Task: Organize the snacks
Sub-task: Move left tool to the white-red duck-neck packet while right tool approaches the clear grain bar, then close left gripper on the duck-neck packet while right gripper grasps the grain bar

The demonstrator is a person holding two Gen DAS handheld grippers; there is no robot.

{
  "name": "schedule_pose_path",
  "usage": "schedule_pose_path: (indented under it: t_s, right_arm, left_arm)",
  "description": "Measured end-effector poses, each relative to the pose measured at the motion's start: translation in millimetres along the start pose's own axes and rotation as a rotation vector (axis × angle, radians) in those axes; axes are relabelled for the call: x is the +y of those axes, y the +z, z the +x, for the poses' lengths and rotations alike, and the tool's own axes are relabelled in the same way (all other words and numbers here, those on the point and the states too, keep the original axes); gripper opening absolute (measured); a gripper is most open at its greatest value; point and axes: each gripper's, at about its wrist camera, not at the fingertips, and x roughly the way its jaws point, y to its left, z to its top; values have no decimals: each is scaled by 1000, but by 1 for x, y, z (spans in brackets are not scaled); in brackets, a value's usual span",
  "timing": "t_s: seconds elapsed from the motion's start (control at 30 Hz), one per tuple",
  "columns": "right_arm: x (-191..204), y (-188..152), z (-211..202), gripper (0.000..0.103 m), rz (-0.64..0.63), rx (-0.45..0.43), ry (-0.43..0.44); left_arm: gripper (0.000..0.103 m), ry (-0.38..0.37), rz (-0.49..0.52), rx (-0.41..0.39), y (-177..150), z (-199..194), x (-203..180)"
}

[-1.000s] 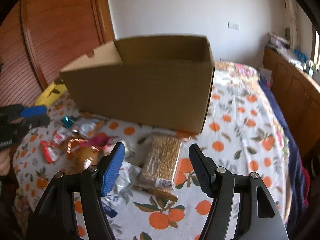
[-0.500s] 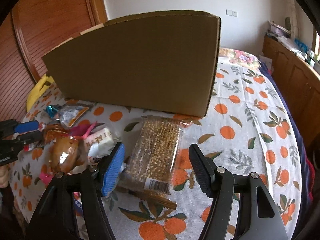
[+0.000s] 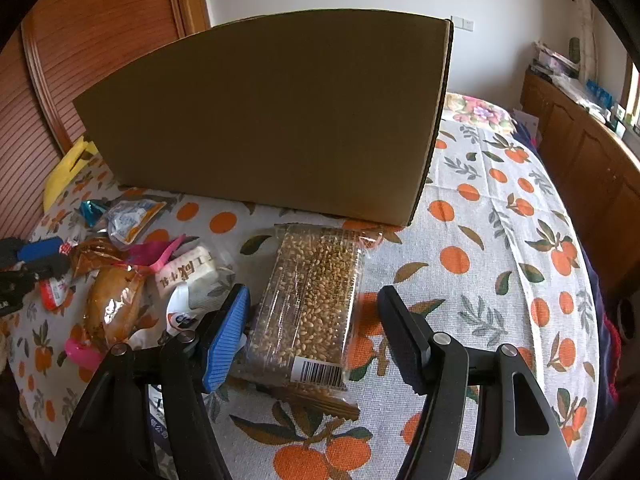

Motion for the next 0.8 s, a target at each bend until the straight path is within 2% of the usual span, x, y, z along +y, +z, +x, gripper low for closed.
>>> schedule_pose_path:
  t_s: [0.13, 0.23, 0.3, 0.53, 0.67, 0.8]
  right_arm:
    - [0, -1, 0, 67, 0, 0, -3]
    - [1, -1, 0, 67, 1, 0, -2]
    - [1, -1, 1, 67, 1, 0, -3]
    - [1, 0, 1, 67, 1, 1, -2]
    - [1, 0, 1, 67, 1, 1, -3]
    - [1, 0, 1, 68, 0, 1, -4]
  left_arm:
    - [48, 20, 15, -6, -4, 5, -4]
    - [57, 34, 43, -30, -10, 8, -9]
    - [75, 44, 33, -42, -13, 10, -10]
    - [80, 54, 26, -38, -12, 12, -9]
    - [94, 89, -23, -17, -13, 12, -6]
    - [94, 69, 3, -12, -15, 11, -5]
